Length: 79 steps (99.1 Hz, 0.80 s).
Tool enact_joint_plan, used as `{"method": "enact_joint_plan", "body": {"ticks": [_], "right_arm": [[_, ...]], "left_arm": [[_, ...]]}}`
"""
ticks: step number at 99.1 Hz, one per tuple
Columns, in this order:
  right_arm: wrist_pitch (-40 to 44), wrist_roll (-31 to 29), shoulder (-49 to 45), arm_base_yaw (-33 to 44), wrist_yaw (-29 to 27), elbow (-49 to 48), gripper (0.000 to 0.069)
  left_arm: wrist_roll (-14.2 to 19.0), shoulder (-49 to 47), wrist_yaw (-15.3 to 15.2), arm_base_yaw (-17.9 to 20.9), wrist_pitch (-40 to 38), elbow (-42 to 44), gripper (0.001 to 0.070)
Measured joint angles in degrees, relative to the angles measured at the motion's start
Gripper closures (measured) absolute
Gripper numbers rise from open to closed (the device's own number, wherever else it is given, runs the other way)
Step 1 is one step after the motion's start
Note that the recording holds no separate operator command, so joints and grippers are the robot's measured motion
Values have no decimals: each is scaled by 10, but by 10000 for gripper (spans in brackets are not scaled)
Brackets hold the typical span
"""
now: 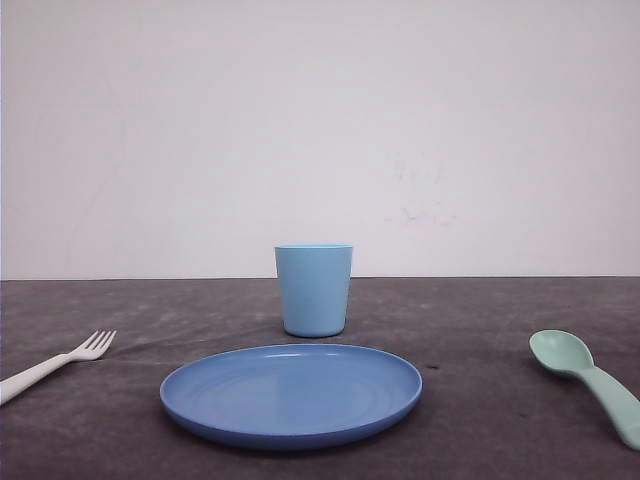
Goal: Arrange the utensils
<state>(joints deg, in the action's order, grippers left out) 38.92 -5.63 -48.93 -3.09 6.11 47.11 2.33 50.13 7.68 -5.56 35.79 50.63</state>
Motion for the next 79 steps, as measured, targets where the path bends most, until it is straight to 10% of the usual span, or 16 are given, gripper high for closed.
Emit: {"method": "enact_joint_plan", "body": {"ticks": [40, 50, 64, 79], "right_arm": [[17, 13, -58, 0, -16, 0, 660], [17, 14, -58, 0, -16, 0, 477], [17, 14, -58, 0, -16, 0, 152], [17, 14, -59, 0, -16, 0, 11]], "left_arm": [[-4, 20, -15, 0, 7, 0, 679], [-4, 20, -15, 0, 17, 0, 606], [-4, 20, -15, 0, 21, 0, 333], [3, 25, -12, -3, 32, 0, 206]]}}
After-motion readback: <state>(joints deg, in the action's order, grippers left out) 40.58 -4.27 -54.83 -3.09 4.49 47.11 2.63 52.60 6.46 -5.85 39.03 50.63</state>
